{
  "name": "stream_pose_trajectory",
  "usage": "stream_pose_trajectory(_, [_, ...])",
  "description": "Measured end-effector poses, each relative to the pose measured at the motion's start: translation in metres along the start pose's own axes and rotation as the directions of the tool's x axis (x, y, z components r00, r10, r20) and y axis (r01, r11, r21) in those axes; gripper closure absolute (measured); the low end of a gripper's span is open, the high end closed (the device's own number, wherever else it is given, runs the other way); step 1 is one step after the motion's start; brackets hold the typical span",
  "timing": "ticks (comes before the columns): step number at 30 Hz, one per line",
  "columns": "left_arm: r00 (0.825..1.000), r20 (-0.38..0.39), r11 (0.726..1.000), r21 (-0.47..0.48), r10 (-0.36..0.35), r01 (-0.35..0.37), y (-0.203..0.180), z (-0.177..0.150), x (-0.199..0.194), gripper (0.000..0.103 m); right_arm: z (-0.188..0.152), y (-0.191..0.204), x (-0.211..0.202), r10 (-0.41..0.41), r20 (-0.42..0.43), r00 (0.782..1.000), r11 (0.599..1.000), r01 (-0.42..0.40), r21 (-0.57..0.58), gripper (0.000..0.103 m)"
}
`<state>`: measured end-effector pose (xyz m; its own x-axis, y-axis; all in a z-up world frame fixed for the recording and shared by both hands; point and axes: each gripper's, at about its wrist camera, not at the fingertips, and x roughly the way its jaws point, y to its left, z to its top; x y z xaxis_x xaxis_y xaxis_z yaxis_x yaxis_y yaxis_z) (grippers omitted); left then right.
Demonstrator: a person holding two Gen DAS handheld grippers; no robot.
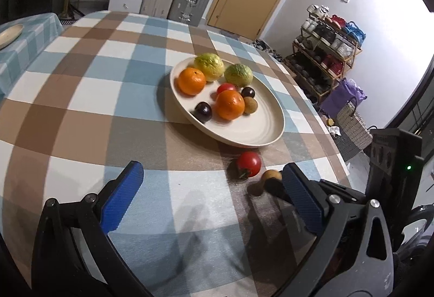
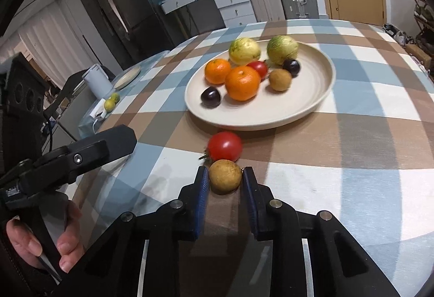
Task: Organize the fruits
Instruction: 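Grasp the brown round fruit with the right tool while the left tool grasps the red tomato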
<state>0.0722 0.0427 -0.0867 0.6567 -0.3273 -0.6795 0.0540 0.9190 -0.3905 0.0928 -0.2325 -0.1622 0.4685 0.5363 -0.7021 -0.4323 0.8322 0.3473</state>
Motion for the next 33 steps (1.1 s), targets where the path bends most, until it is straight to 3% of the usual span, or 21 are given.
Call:
stream_pose_trajectory(10, [0.997, -0.041, 0.998, 0.013, -0.061, 0.061, -0.021, 0.009, 0.034, 0.001, -0.004, -0.036, -0.032, -0.046, 0.063, 0.997, 0.994, 0.039, 0.103, 0.077])
stream_pose_trajectory(24, [0.994, -0.111, 0.995, 0.090, -0.024, 0.035, -0.043, 0.006, 0.071, 0.003, -0.004, -0.065, -0.057, -0.089, 0.118, 0.989, 0.983, 0.069, 0.170, 0.077])
stream_pose_trajectory(27, [0.991, -0.128, 0.995, 0.087, -0.028, 0.039, -0.044, 0.007, 0.078, 0.017, -0.006, -0.067, -0.057, -0.088, 0.113, 0.990, 0.983, 0.067, 0.172, 0.077])
stream_pose_trajectory(29, [0.990, -0.140, 0.996, 0.085, -0.028, 0.040, -0.045, 0.008, 0.082, 0.040, -0.007, -0.067, -0.057, -0.088, 0.112, 0.990, 0.982, 0.068, 0.174, 0.077])
stream_pose_trajectory(33, [0.987, -0.156, 0.993, 0.103, -0.044, 0.060, -0.048, 0.007, 0.085, 0.063, -0.006, -0.068, -0.060, -0.089, 0.118, 0.989, 0.982, 0.067, 0.178, 0.077])
